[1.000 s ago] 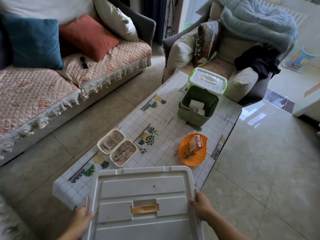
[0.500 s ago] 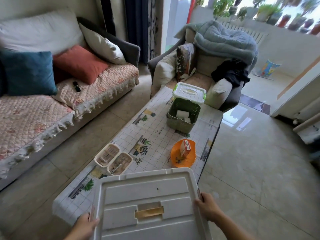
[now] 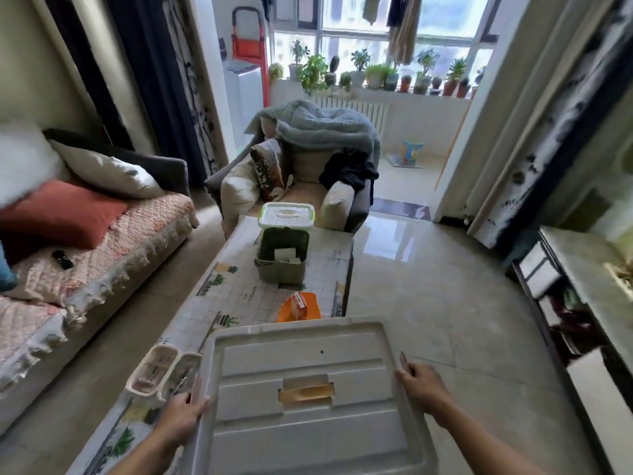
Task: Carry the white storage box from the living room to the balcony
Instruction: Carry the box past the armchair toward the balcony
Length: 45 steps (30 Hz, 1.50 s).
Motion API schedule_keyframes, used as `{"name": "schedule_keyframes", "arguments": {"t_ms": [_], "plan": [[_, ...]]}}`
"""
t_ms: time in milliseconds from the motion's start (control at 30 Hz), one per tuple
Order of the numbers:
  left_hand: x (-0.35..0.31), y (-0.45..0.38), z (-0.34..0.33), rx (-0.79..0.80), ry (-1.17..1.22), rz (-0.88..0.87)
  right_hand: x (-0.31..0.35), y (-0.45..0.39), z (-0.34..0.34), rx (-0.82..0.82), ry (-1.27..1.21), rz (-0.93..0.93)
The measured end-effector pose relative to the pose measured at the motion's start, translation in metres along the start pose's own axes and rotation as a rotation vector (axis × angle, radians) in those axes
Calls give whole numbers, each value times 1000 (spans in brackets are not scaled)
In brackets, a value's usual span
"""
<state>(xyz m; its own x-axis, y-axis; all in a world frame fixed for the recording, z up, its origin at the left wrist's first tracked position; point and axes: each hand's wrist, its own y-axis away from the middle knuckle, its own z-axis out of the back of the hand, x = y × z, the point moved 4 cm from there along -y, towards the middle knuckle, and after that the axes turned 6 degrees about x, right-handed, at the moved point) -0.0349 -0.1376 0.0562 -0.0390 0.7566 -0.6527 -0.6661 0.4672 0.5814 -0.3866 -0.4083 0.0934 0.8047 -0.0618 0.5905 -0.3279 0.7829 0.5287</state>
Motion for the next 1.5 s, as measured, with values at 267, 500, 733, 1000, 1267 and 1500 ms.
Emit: {"name": "schedule_keyframes", "arguments": {"t_ms": [267,500,733,1000,1267,1500], "plan": [[-91,19,-94,98,24,-57,-70,0,98,-76,-100,-18],[-156,30,-195,84,26,-63,-144,-24,189,-104,-168,-65],[-225,9,-273,154,28,-80,-188,-50,263,-155,-192,-108],[-323,-65,-335,263,-17,-107,-198,-119,323,-220,-218,-166],[-443,-148,-376,360,-8,-150,-171,-224,377,-293,-268,-241],[-547,-216,-407,392,-30,-185,-153,-321,430,-314,-353,-248]]}}
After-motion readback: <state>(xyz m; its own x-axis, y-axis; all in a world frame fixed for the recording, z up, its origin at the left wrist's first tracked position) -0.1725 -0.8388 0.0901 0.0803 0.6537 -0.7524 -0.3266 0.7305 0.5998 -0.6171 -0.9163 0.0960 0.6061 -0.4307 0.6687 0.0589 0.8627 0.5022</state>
